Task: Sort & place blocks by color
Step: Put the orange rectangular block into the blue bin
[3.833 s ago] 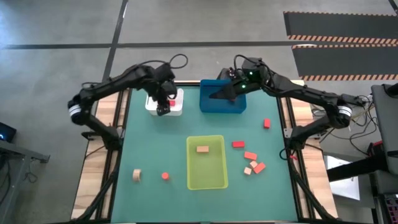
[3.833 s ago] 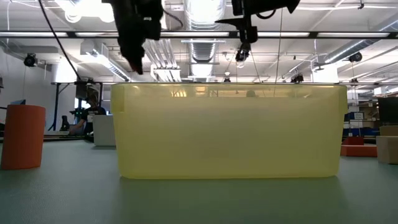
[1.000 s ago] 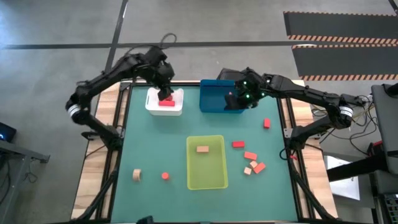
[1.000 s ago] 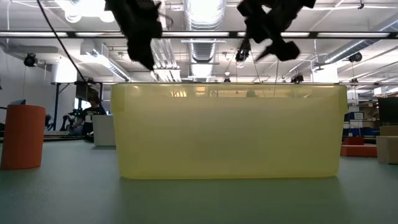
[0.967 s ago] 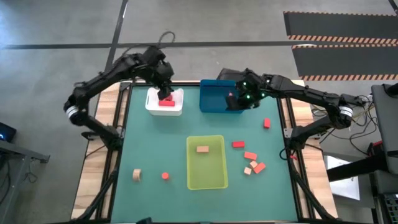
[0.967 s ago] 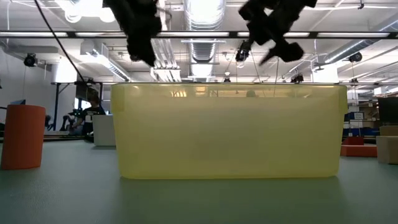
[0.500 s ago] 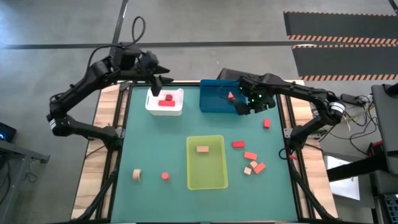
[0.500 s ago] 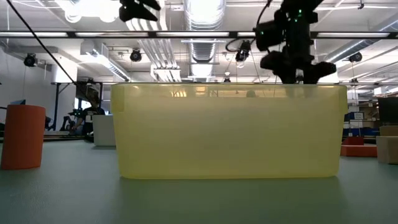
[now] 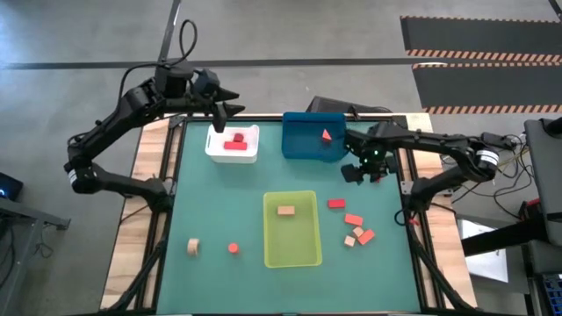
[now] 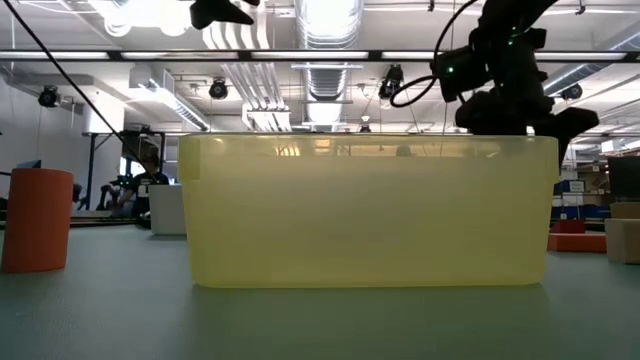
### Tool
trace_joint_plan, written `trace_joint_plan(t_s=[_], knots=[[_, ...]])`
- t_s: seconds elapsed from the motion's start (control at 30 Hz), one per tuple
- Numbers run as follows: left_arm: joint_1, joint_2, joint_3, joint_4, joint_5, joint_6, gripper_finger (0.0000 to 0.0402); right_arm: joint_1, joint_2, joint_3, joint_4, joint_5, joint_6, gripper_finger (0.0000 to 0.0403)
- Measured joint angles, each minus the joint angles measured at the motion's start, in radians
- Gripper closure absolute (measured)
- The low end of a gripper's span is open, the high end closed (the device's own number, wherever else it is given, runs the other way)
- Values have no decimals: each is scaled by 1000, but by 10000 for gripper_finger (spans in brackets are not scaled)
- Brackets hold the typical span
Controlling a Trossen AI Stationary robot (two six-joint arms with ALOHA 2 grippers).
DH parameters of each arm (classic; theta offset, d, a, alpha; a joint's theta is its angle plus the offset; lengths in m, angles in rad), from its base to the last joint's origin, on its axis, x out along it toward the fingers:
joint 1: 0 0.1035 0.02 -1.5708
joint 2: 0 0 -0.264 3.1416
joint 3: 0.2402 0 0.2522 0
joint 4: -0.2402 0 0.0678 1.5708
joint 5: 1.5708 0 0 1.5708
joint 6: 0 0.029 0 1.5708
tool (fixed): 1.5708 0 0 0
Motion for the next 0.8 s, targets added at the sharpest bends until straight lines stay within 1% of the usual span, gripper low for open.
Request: trace_joint_plan(t_s=[0.17,0.23,0.3,0.37,0.43,0.57,0.63,0.7,0.8], knots=[[1,26,0,0,0,0,183,146,-13,-23,25,-41,61,179],[1,35,0,0,0,0,183,217,-13,-26,46,-42,69,179],[1,44,0,0,0,0,183,296,-12,-26,72,-40,30,179],[1,49,0,0,0,1,183,370,-12,-27,112,-26,-43,179],[1,55,0,0,0,4,183,446,-12,-27,131,37,-134,179],[1,57,0,0,0,19,183,593,-12,-30,150,231,-371,179],[1,57,0,0,0,19,183,644,-12,-40,159,301,-432,179],[1,56,0,0,0,19,183,664,-12,-53,214,300,-446,179],[0,54,0,0,0,19,183,675,-12,-80,288,294,-414,179]])
